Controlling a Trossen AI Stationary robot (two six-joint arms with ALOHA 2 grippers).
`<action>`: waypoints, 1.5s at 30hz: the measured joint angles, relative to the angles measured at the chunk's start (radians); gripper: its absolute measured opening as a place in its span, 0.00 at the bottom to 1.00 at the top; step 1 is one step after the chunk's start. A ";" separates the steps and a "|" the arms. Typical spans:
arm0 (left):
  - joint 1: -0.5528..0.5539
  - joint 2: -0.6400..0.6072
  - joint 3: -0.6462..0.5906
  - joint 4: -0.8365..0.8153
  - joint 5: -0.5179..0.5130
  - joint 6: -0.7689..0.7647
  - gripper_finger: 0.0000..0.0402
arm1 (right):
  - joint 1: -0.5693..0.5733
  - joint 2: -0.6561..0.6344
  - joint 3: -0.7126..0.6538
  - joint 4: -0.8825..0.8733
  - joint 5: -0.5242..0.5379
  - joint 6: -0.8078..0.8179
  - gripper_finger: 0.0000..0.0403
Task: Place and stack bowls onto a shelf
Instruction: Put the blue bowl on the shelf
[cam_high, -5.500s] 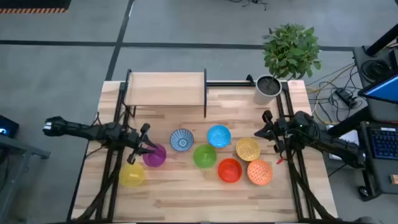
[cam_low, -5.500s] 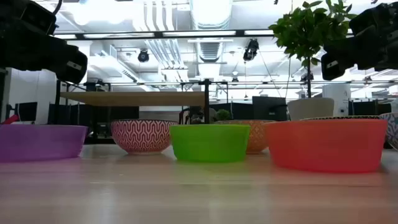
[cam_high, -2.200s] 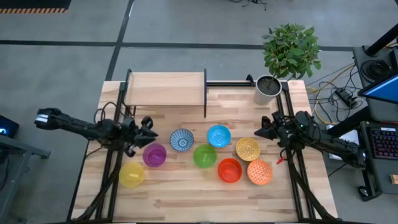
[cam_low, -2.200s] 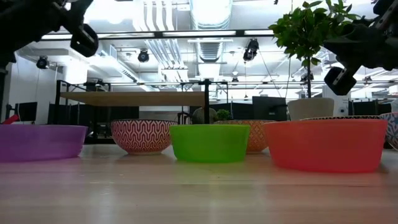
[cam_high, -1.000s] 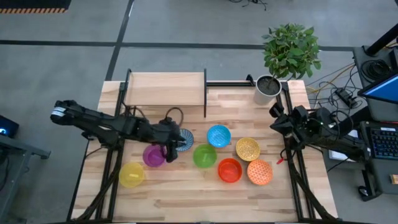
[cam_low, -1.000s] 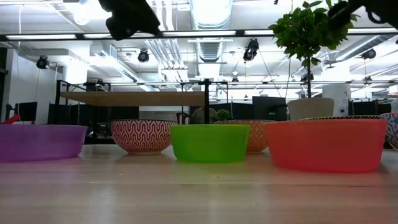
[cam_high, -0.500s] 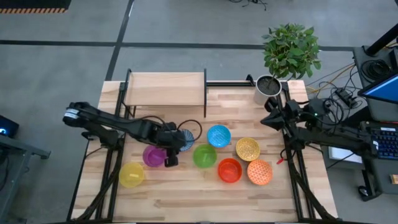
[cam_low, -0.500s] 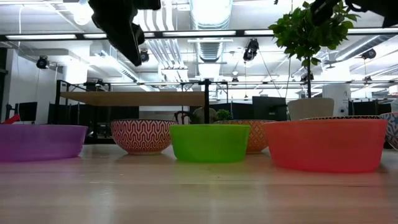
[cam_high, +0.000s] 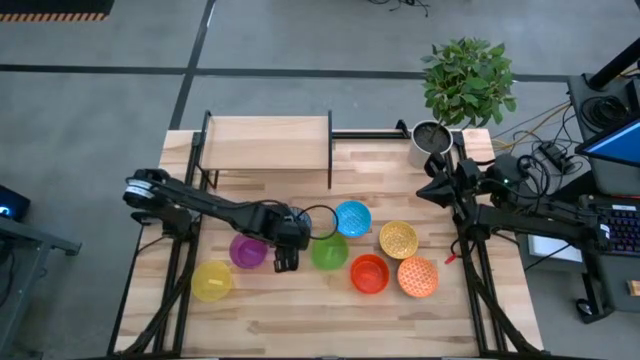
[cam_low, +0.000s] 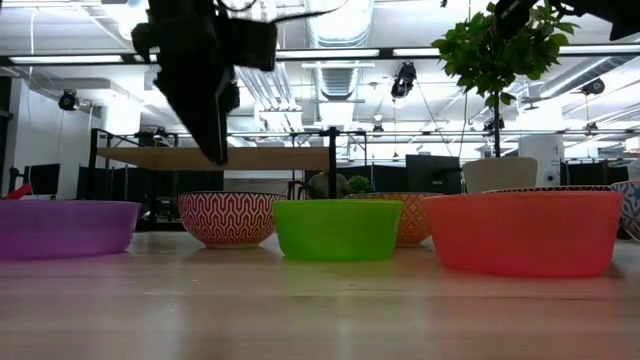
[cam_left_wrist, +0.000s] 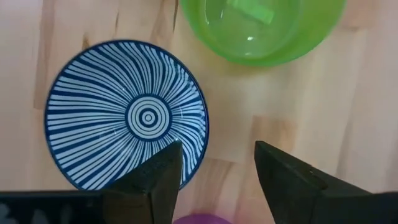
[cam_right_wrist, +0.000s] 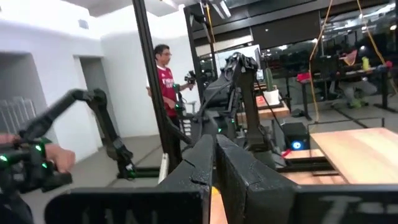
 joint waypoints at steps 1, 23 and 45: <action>0.000 0.011 0.000 0.000 0.000 0.003 0.46 | 0.000 0.000 0.000 -0.009 0.000 -0.019 0.02; 0.003 0.124 -0.006 0.014 -0.029 0.021 0.31 | 0.000 0.000 -0.002 -0.028 0.000 -0.067 0.02; -0.001 0.124 -0.005 0.027 -0.026 0.050 0.01 | 0.000 0.000 -0.002 -0.044 -0.001 -0.068 0.02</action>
